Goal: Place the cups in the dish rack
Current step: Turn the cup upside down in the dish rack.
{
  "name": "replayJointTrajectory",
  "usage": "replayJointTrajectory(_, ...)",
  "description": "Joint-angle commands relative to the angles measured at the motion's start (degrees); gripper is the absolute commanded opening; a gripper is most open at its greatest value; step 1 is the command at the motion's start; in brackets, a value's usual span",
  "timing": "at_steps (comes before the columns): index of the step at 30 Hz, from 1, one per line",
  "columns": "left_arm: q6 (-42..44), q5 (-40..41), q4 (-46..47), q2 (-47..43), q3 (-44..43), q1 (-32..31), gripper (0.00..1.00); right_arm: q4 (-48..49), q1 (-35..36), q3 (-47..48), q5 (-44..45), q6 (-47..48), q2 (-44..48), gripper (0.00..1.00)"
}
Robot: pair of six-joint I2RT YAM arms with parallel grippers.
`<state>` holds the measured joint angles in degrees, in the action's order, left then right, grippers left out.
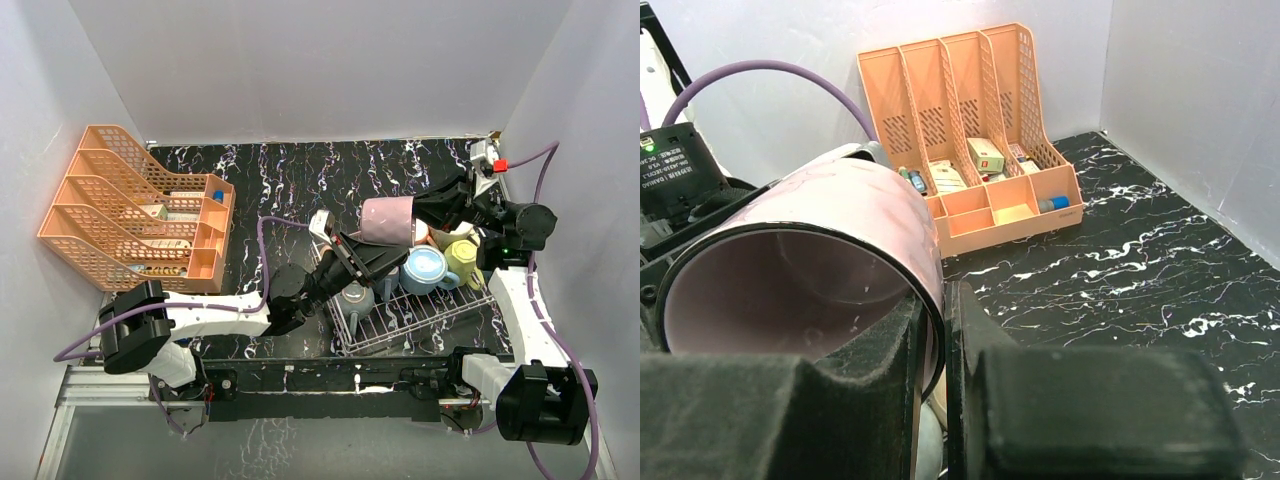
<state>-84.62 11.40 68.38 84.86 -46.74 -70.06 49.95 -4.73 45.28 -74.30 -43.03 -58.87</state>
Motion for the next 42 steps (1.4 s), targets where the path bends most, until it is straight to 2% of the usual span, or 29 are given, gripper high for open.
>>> replayJointTrajectory(1,4.2,-1.2,5.5,-2.1,-1.4,1.8,0.0,1.1,0.3,0.3,-1.1,-0.9,1.9,0.08)
replayJointTrajectory(3,5.1,-1.9,5.9,-2.5,-1.1,2.0,0.0,-1.0,0.4,0.6,-1.4,0.7,2.1,0.12)
replayJointTrajectory(5,6.0,-2.6,6.4,-3.2,-0.6,2.2,0.0,-4.5,0.3,1.1,-1.7,3.9,2.4,0.27)
replayJointTrajectory(8,7.5,-3.4,6.7,-4.7,0.3,2.8,0.0,-11.0,0.3,2.3,-2.6,9.1,3.0,0.42)
replayJointTrajectory(12,9.6,-4.1,5.6,-7.5,2.1,3.5,0.0,-20.2,0.1,4.5,-4.1,16.4,3.5,0.53)
replayJointTrajectory(16,11.8,-4.8,3.6,-11.3,4.7,4.2,0.0,-32.1,-0.8,7.7,-5.7,24.6,4.4,0.7)
replayJointTrajectory(19,14.2,-5.4,1.2,-14.8,6.6,4.5,0.0,-37.6,-2.0,8.8,-7.0,29.3,5.3,0.77)
replayJointTrajectory(25,19.9,-7.7,-9.4,-22.6,9.1,4.9,0.0,-40.0,-4.8,7.8,-9.0,30.4,7.2,0.78)
replayJointTrajectory(32,25.4,-11.4,-22.4,-29.8,10.8,5.1,0.0,-45.0,-8.3,7.4,-3.5,33.3,8.9,0.78)
replayJointTrajectory(42,30.7,-18.8,-34.8,-29.6,8.4,5.0,0.0,-51.0,-11.1,6.9,5.8,35.8,8.8,0.78)
